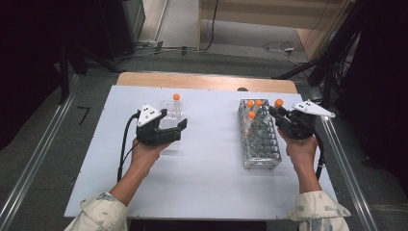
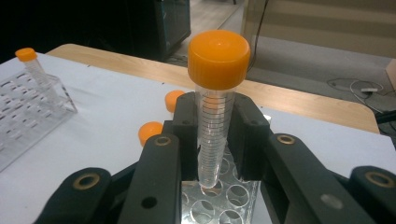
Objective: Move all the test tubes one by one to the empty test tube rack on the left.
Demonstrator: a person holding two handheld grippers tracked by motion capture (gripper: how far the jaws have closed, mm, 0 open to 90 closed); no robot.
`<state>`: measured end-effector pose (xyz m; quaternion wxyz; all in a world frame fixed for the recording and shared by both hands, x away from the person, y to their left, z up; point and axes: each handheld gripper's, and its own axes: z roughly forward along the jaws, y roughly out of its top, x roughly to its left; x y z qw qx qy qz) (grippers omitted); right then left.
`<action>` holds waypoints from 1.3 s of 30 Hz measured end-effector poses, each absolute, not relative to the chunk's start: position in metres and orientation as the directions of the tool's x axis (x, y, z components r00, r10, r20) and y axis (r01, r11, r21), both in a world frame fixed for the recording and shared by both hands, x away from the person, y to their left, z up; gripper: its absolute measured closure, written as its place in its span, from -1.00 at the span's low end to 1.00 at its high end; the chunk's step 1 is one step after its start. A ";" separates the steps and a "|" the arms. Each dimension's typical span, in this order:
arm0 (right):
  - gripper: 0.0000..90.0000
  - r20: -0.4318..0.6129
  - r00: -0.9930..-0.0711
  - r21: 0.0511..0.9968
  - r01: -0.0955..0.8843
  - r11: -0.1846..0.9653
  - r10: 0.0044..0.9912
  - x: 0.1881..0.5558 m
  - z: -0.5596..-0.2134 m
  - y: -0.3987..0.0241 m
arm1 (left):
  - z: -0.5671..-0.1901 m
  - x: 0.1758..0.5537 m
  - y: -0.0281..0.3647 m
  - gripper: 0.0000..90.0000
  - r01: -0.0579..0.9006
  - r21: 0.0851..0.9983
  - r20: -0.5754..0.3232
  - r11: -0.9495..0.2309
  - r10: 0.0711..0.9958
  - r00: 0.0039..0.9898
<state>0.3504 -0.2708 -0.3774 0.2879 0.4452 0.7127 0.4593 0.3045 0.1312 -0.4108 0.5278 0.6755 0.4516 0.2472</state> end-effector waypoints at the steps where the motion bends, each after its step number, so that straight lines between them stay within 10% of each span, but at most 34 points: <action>1: 0.60 -0.001 -0.441 0.911 0.370 0.183 0.897 0.349 -0.377 -0.270 | -0.411 0.304 0.131 -0.57 0.349 0.936 -0.144 -0.034 0.871 0.470; 39: 0.60 -0.013 -0.660 0.890 0.335 0.310 0.751 0.328 -0.384 -0.175 | -0.405 0.303 0.128 -0.65 0.338 0.941 -0.145 -0.033 0.861 0.487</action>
